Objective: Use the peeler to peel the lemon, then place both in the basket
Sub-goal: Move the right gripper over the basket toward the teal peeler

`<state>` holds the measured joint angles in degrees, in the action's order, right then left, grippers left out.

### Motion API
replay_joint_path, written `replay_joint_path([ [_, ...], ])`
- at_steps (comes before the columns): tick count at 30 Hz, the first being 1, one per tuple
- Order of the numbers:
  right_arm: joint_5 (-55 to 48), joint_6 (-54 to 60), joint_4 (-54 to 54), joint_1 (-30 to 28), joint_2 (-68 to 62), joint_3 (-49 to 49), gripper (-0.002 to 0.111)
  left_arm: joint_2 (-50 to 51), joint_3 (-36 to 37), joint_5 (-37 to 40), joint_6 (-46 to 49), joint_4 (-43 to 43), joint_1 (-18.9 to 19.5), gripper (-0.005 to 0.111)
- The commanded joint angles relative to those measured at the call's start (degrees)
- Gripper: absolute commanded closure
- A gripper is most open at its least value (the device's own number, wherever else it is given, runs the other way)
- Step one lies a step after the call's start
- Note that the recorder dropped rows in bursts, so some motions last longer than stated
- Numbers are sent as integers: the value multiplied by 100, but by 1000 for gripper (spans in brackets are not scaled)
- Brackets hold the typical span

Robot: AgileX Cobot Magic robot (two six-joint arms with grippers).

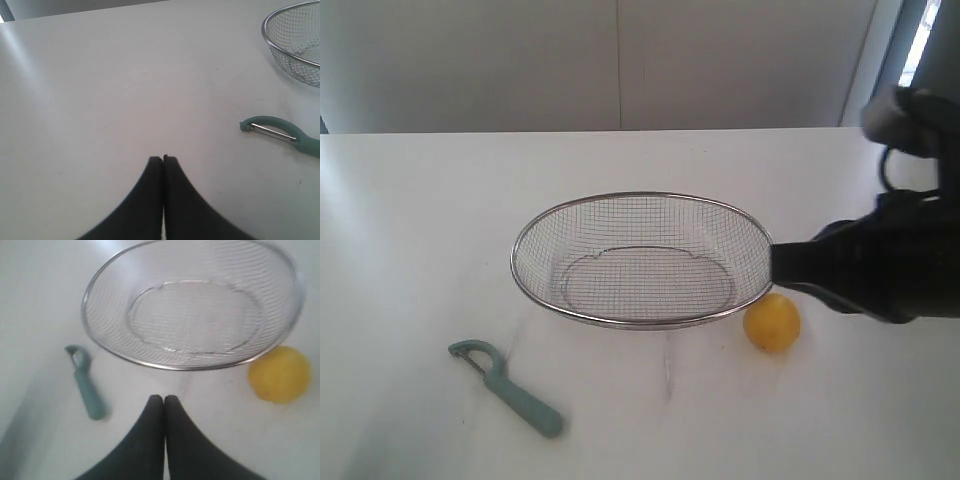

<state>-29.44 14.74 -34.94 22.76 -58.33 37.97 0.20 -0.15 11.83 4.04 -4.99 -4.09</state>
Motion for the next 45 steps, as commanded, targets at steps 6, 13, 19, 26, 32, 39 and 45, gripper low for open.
replay_joint_path([
  [6, 170, 363, -327, 1653, -1482, 1253, 108, -20, 15, 32, 26, -49, -4, 107],
  [13, 175, 363, -303, 2582, -2583, 2420, 108, -20, 15, 32, 26, -49, -4, 107],
  [19, 124, 519, -35, 3214, -3434, 3225, 108, -20, 15, 32, 26, -49, -4, 107],
  [26, 190, 1225, -100, 3548, -3921, 3393, 108, -20, 15, 32, 26, -49, -4, 107],
  [32, 214, 1225, -125, 3548, -4119, 3393, 108, -20, 15, 32, 26, -49, -4, 107],
  [39, 259, 1252, 119, 3548, -4117, 3549, 108, -20, 15, 32, 26, -49, -4, 107],
  [45, -81, 920, 832, 3548, -4117, 3976, 108, -20, 15, 32, 26, -49, -4, 107],
])
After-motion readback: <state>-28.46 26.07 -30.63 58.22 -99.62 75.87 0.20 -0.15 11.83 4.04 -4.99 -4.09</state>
